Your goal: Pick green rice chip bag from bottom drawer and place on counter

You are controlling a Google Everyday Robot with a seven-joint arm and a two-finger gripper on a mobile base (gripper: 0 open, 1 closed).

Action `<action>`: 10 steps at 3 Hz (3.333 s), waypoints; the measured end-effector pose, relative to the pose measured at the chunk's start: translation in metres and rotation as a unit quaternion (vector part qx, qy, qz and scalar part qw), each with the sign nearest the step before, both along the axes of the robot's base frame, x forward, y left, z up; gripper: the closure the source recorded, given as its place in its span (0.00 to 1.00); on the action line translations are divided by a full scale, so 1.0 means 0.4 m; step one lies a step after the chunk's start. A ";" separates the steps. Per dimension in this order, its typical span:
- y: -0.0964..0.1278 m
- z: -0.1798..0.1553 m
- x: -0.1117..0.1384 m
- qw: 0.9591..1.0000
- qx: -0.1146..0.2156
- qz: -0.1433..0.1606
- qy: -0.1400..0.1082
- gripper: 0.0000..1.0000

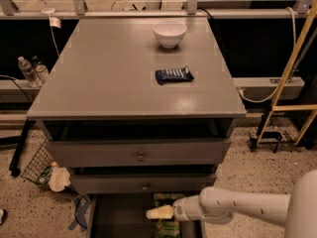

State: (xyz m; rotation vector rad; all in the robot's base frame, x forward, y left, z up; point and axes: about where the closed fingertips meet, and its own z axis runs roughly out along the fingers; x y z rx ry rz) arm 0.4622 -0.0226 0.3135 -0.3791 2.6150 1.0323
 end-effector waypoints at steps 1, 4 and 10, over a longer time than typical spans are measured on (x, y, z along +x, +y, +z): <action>0.017 -0.048 0.008 1.000 -0.010 0.000 0.016 0.00; -0.017 -0.210 0.047 0.992 -0.105 -0.060 0.033 0.00; -0.098 -0.396 0.066 0.979 -0.173 -0.084 0.060 0.00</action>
Offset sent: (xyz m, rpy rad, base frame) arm 0.0254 -0.0073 -0.0708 -0.2368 0.0209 -0.1084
